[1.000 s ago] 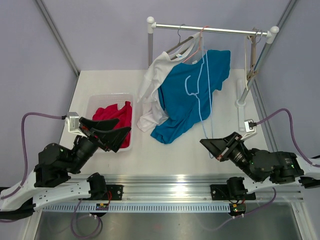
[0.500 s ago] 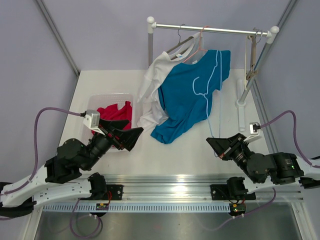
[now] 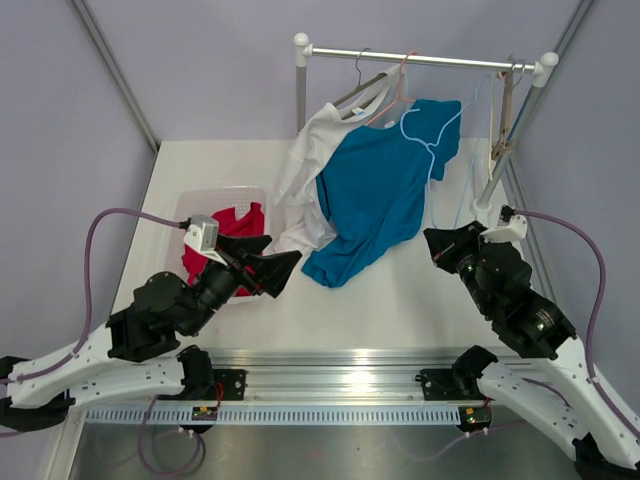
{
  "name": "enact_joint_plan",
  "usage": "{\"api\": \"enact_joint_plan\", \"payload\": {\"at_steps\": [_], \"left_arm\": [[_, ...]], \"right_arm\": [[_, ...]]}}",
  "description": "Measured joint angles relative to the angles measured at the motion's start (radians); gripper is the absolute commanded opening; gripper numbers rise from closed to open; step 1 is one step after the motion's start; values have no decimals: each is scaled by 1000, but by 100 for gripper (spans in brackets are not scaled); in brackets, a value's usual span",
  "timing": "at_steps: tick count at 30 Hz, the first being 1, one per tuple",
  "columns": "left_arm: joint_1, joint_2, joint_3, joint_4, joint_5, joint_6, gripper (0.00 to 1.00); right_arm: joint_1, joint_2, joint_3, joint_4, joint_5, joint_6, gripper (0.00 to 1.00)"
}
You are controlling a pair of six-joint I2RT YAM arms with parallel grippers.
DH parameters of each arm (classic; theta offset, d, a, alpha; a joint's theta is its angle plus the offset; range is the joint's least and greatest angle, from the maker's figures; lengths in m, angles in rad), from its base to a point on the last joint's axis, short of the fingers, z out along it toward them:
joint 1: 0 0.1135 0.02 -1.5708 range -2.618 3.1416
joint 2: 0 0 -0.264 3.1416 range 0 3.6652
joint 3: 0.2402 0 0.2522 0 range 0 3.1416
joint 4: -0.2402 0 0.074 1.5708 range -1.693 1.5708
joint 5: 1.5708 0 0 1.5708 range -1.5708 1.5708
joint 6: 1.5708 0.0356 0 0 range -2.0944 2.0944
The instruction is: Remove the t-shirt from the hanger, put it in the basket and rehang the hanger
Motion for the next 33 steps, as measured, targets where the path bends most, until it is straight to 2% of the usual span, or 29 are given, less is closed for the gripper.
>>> {"api": "enact_joint_plan", "payload": {"at_steps": [4,7,11,18,20,26,33], "left_arm": [[0,-17,0,8,0,0,93],[0,-14,0,8,0,0,93],[0,-16,0,-3,2,-2,93],[0,-78,-5,-55,10,-6,96],[0,-90,-5,-69,11,-7,99],[0,-127,-6,-170,6,-8,99],[0,-203,-6,-270,-36,-5,99]], "right_arm": [[-85,23,1,92,-164,-26,0],[-196,85,0,181,-308,-13,0],[-364,191,-2,333,-508,41,0],[-557,313,-2,547,-764,175,0],[-593,341,-2,587,-809,208,0],[-684,404,-15,682,-913,273,0],[-752,445,-54,771,-961,320,0]]}}
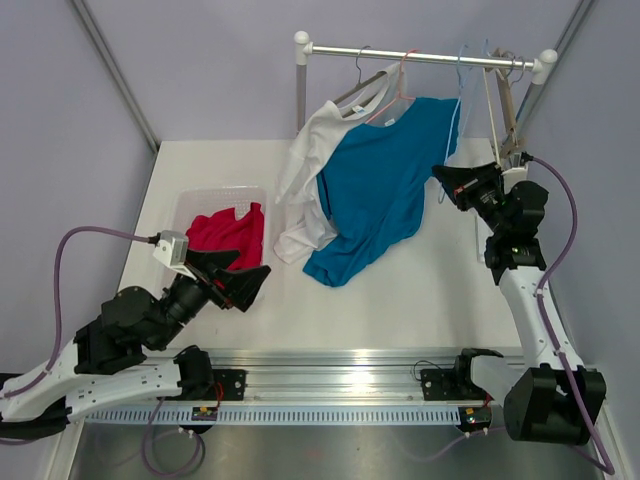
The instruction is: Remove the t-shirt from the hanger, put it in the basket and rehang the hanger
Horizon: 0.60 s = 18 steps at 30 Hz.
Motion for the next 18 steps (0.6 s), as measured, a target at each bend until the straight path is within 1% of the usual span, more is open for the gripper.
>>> {"api": "enact_joint_plan", "payload": {"at_steps": [10,18], "left_arm": [[0,-34,-10,-77,-49,-2,99],[0,-32,-13,-106,-59,-3,99]], "right_arm": [[-52,117,-17,97,-72,42,0],[-58,228,61,113,-163,72,0]]}}
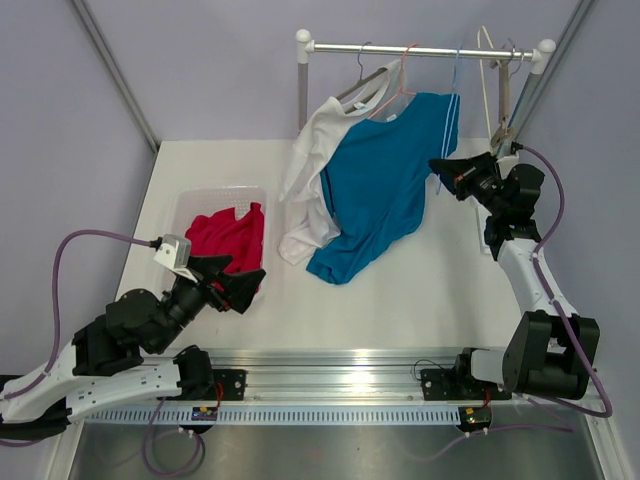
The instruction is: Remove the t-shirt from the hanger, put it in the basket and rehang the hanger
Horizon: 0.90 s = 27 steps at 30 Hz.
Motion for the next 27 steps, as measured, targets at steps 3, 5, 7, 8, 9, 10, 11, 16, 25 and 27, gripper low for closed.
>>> {"api": "enact_joint_plan", "payload": {"at_steps": [3,5,7,8,9,10,11,16,25,27], "left_arm": [[0,3,0,-2,0,-1,99],[0,3,0,-3,0,-1,99],[0,3,0,-3,0,-2,99],[0,3,0,-3,0,-2,99],[0,3,0,-3,0,-3,99],[0,3,0,-3,0,-5,99],[0,3,0,-3,1,-8,99],[0,3,0,-4,5,-29,99],[0,10,0,-3,26,-85,99],[0,13,0,-1,42,-96,99]], "right_arm": [[-3,11,9,6,-16,7,2],[-8,11,9,7,-26,8,2],[-14,11,9,8,-34,14,3],[-18,10,9,8,-35,18,3],[-21,9,9,11,-36,24,3],[-24,8,9,16,-38,32,3],[-26,7,9,25,-41,47,4],[-28,-34,-1,81,-52,154,1],[-11,-243,-35,22,32,274,0],[6,-225,-32,12,49,276,0]]}}
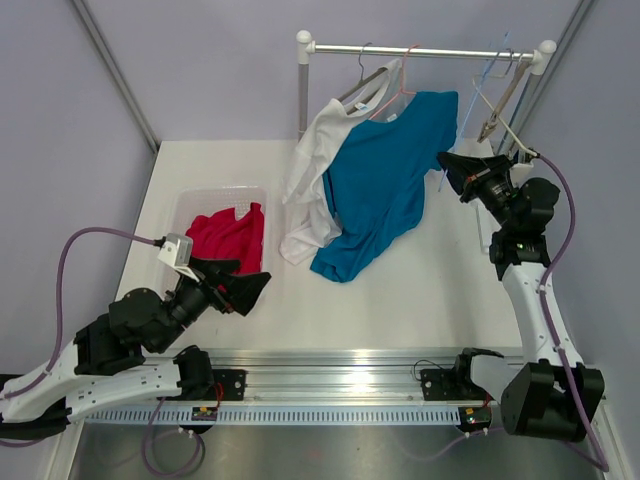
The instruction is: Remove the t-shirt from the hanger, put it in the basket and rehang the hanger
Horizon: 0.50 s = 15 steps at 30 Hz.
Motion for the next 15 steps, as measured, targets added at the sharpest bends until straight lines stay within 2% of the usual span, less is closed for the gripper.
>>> {"api": "enact_joint_plan", "payload": {"at_steps": [5,15], "left_arm": [[0,2,0,2,27,-23,99],[0,2,0,24,50,-36,99]], "right_arm": [[15,95,23,-3,11,7,0],[17,183,58,-5,23,22,0]]}}
